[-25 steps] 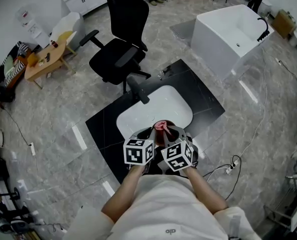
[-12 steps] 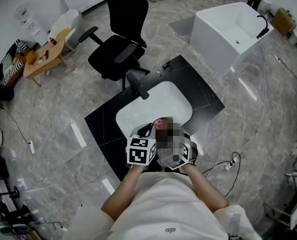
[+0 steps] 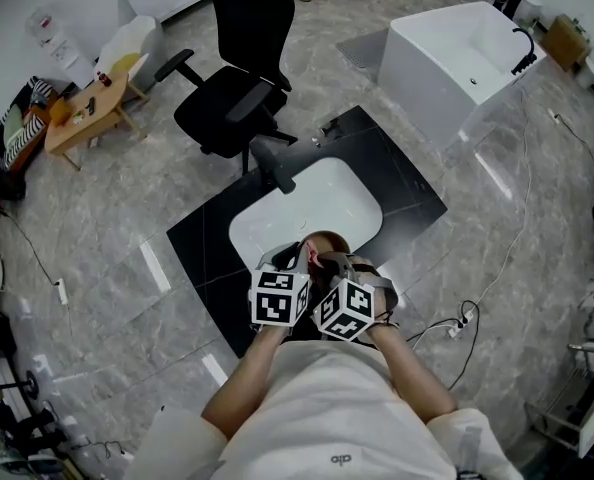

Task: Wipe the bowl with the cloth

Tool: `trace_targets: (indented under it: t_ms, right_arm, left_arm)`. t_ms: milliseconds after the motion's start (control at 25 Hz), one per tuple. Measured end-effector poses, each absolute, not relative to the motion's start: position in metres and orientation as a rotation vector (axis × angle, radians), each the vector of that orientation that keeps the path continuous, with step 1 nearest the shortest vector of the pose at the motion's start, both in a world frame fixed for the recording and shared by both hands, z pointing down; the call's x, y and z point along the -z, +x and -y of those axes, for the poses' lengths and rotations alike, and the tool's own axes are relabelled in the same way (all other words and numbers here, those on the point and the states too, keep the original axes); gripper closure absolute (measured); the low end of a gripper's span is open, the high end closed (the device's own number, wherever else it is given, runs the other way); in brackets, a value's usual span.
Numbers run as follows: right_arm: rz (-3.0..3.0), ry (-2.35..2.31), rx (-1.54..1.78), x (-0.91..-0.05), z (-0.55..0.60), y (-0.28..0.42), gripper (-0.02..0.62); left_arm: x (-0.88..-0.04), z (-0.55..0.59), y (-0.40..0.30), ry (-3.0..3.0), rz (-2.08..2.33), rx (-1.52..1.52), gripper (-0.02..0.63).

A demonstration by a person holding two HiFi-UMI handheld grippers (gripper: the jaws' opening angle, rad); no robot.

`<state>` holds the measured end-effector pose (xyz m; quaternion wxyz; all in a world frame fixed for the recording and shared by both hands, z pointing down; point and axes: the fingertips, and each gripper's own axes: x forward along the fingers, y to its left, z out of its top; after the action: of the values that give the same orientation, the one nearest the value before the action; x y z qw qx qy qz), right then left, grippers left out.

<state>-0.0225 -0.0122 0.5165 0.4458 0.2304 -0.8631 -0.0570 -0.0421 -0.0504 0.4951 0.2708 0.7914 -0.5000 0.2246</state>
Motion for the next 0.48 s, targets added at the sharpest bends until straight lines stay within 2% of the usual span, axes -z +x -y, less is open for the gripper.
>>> trace_targets:
  t_ms: [480]
  right_arm:
    - [2.019,0.620,0.241,-0.512,0.036,0.009,0.566]
  left_arm:
    - [-0.500,0.055,-0.050,2.108,1.368,-0.614,0.580]
